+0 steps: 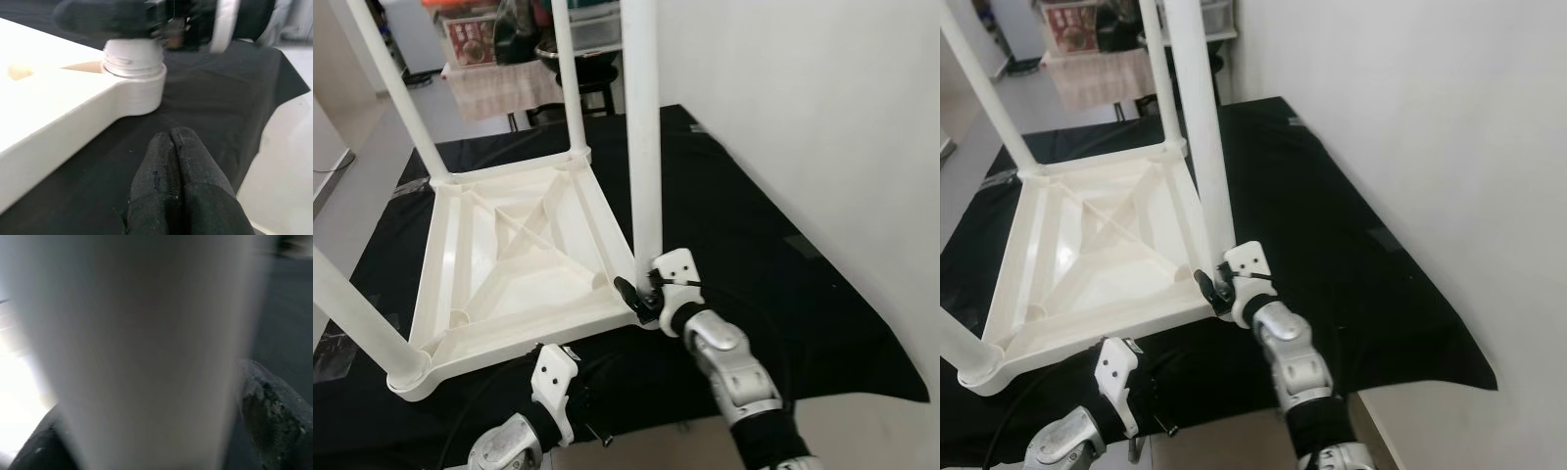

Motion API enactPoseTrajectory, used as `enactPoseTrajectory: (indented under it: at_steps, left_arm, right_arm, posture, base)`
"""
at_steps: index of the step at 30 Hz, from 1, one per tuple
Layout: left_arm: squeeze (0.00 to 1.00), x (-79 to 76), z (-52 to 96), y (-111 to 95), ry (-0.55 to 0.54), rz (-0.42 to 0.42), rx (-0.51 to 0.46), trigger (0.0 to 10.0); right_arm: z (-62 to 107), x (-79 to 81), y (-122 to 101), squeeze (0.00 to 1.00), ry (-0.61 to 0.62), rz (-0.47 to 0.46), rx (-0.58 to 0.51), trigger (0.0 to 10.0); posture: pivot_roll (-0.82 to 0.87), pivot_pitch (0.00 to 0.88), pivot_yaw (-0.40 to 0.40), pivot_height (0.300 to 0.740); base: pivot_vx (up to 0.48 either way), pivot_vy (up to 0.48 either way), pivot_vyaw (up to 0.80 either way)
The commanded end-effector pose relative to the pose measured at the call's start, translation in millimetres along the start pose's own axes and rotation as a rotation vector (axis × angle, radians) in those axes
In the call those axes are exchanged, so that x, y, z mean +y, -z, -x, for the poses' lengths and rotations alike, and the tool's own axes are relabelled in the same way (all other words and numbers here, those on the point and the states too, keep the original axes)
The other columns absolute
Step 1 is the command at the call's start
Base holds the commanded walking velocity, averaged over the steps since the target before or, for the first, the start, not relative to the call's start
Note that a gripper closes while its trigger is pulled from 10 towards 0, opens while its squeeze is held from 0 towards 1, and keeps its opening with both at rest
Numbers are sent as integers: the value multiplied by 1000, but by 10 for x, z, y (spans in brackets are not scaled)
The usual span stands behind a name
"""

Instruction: Building children table

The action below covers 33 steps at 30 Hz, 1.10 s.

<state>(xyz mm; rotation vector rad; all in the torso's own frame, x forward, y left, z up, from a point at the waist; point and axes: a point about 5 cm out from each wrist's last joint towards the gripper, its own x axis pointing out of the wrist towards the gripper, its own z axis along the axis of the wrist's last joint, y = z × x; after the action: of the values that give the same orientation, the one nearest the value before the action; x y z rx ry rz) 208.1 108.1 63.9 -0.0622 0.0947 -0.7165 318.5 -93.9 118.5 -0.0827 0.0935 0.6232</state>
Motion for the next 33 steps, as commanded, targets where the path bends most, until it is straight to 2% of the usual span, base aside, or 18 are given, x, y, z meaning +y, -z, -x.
enactPoseTrajectory:
  at_steps: [1, 6, 7, 10, 11, 12, 14, 15, 18, 19, 22, 28, 31, 32, 33]
  left_arm:
    - [0, 27, 23, 30, -20, -12, 16, 10000]
    - [0, 35, 77, -7, -83, -72, 8, 10000]
    - [0, 35, 77, -7, -83, -72, 8, 10000]
    - [0, 39, 134, -47, -128, -101, -9, 10000]
    - [0, 39, 134, -47, -128, -101, -9, 10000]
    - [0, 35, 141, -54, -129, -107, -12, 10000]
    - [0, 35, 141, -54, -129, -107, -12, 10000]
    - [0, 25, 142, -68, -127, -128, -16, 10000]
    - [0, 16, 141, -80, -125, -147, -21, 10000]
    - [0, 17, 143, -102, -142, -195, -31, 10000]
    - [0, -12, 155, -137, -154, -199, -69, 10000]
    - [0, -54, 164, -128, -130, -191, -79, 10000]
    - [0, -51, 170, -116, -135, -162, -82, 10000]
    - [0, -42, 171, -106, -136, -140, -82, 10000]
    - [0, -42, 171, -106, -136, -140, -82, 10000]
  right_arm:
    - [-9, 4, -115, 0, -99, 21, -54, 10000]
    - [97, -276, -80, 0, -221, 57, -19, 10000]
    - [97, -276, -80, 0, -221, 57, -19, 10000]
    - [158, -550, -135, 0, -262, 76, 4, 10000]
    - [158, -550, -135, 0, -262, 76, 4, 10000]
    - [168, -615, -155, 0, -255, 81, 7, 10000]
    - [168, -615, -155, 0, -255, 81, 7, 10000]
    - [186, -703, -191, 0, -244, 81, 8, 7373]
    - [203, -767, -220, 0, -237, 79, 8, 7373]
    - [231, -829, -244, 0, -240, 75, 5, 0]
    - [329, -901, -235, 0, -242, 69, 0, 0]
    - [425, -852, -91, 0, -253, 61, 15, 0]
    - [456, -788, 14, 0, -203, 26, 20, 0]
    - [473, -652, 146, 0, -148, 4, 50, 0]
    - [473, -652, 146, 0, -148, 4, 50, 0]
  posture:
    - [11, 0, 25, 740]
    - [26, 0, 27, 740]
    - [26, 0, 27, 740]
    - [38, 0, 26, 740]
    - [38, 0, 26, 740]
    - [38, 0, 26, 740]
    - [38, 0, 26, 740]
    - [42, 0, 23, 740]
    - [42, 0, 24, 740]
    - [42, 0, 24, 740]
    - [38, 0, 27, 740]
    - [27, 0, 23, 740]
    - [17, 0, 15, 740]
    - [11, 0, 11, 740]
    - [11, 0, 11, 740]
  base:
    - [0, 0, 0]
    - [0, 0, 0]
    - [0, 0, 0]
    - [0, 0, 0]
    - [0, 0, 0]
    - [0, 0, 0]
    - [0, 0, 0]
    - [0, 0, 0]
    - [0, 0, 0]
    - [0, 0, 0]
    - [0, 0, 0]
    - [0, 0, 0]
    - [0, 0, 0]
    - [0, 0, 0]
    - [0, 0, 0]
